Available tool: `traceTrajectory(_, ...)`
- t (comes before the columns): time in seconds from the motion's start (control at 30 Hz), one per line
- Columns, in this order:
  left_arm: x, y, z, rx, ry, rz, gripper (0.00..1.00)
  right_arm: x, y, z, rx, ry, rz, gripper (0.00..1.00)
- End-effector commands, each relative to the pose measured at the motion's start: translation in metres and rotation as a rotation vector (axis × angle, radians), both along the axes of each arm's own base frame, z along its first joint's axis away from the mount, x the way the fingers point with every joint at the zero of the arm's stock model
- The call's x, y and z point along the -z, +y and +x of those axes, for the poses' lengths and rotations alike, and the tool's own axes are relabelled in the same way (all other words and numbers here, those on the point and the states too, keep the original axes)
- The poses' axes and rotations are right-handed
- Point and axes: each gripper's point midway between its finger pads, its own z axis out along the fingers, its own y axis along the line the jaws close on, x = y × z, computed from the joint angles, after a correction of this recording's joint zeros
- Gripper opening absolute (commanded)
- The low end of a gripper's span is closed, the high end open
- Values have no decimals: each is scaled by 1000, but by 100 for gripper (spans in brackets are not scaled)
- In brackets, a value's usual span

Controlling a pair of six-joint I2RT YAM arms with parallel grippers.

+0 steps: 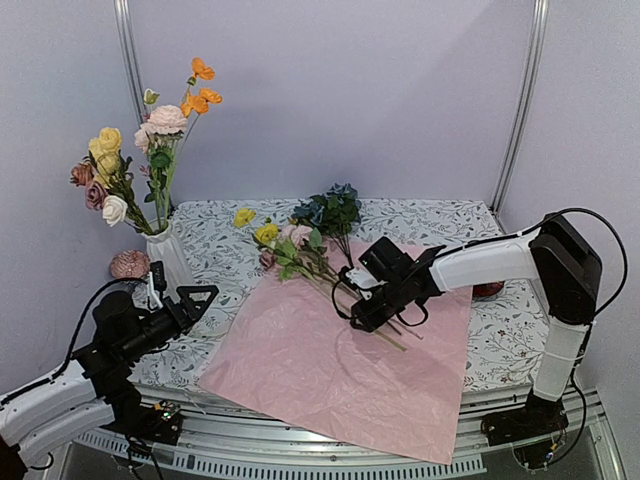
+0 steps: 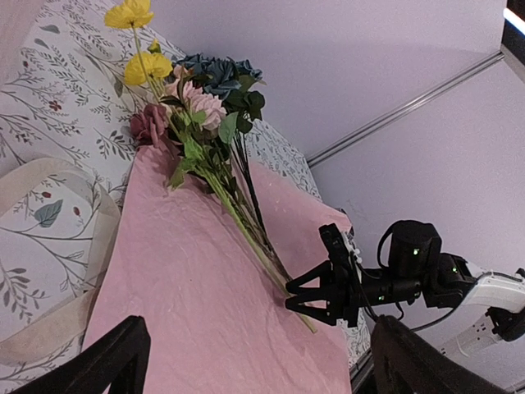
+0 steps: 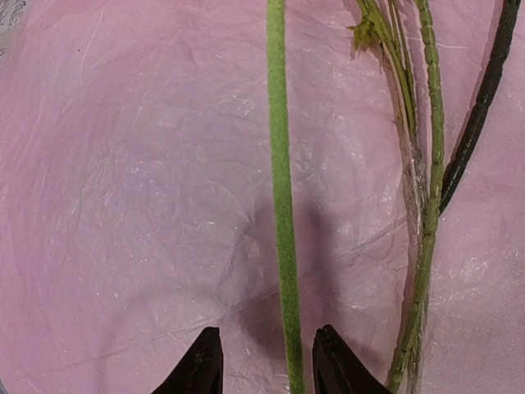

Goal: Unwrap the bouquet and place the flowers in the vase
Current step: Pick up the fake flower from the flattened wrapping paper.

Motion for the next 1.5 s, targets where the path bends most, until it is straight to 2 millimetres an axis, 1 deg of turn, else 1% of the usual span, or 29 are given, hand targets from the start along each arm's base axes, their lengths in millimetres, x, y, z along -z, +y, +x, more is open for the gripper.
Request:
traceTrajectory(0.0, -8, -3, 1, 8, -33, 3, 96, 4, 2, 4, -6, -13, -37, 38)
traceTrajectory(0.07, -8, -3, 1, 7, -31, 4, 96, 6, 1, 5, -1, -14, -49, 35)
traceTrajectory(0.27, -9, -2, 2, 2, -37, 6, 96, 12, -2, 6, 4, -13, -67, 33)
traceTrajectory(0.33, -7, -2, 2, 1, -34, 8, 96, 14, -2, 6, 3, -12, -71, 30)
traceTrajectory(0.53, -5, -3, 1, 6, -28, 7, 96, 14, 1, 6, 3, -13, -63, 21)
traceTrajectory(0.67, -4, -3, 1, 7, -22, 8, 96, 16, 3, 6, 0, -12, -56, 20)
traceTrajectory(0.8, -6, -5, 2, 12, -23, 5, 96, 18, 4, 5, 1, -9, -55, 12)
traceTrajectory(0.9, -9, -7, 2, 26, -36, -1, 96, 13, 5, 9, 12, -28, -46, 7)
traceTrajectory(0.93, -11, -9, 1, 33, -43, -6, 96, 9, 6, 11, 19, -41, -41, 5)
traceTrajectory(1.0, -15, -11, 1, 48, -56, -14, 96, 2, 5, 14, 33, -63, -29, 4)
traceTrajectory(1.13, -20, -18, 1, 81, -68, -21, 96, -21, 5, 19, 59, -123, 26, 3)
traceTrajectory(1.2, -25, -22, 2, 96, -82, -23, 96, -38, 6, 21, 67, -159, 71, 3)
traceTrajectory(1.3, -39, -29, 1, 122, -132, -29, 96, -67, 7, 21, 68, -226, 162, 3)
traceTrajectory(1.43, -62, -39, 3, 145, -195, -23, 96, -116, 8, 16, 56, -325, 312, 4)
traceTrajectory(1.47, -67, -42, 4, 150, -207, -18, 96, -124, 7, 12, 46, -336, 342, 4)
